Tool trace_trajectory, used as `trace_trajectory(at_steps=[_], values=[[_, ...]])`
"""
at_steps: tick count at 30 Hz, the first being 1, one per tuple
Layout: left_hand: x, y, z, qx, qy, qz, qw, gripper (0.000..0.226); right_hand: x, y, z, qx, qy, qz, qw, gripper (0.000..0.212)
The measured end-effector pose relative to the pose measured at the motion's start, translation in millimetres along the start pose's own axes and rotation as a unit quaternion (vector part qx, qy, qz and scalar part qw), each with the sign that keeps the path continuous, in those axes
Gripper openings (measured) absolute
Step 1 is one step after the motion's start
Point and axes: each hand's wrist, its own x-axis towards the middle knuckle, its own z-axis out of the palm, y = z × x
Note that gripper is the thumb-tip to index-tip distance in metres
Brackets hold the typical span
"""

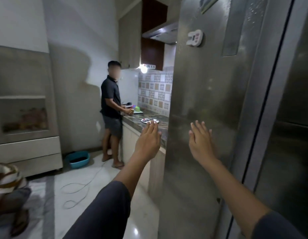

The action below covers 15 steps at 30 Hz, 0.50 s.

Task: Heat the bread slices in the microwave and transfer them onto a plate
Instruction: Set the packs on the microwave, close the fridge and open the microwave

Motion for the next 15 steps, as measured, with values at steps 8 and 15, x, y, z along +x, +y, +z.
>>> trace_trajectory(at_steps=[8,15], values=[[54.3,-133.3,1.9,0.040,-0.014,-0.057,0.998,0.051,72.5,-56.1,142.9,0.065,-0.047,-0.018,0.997,0.043],[116.8,-218.3,84.0,0.015,-0.038,-0.086,0.995,0.051,134.7,-38.5,271.5,0.072,-0.096,0.003,0.993,0.045]])
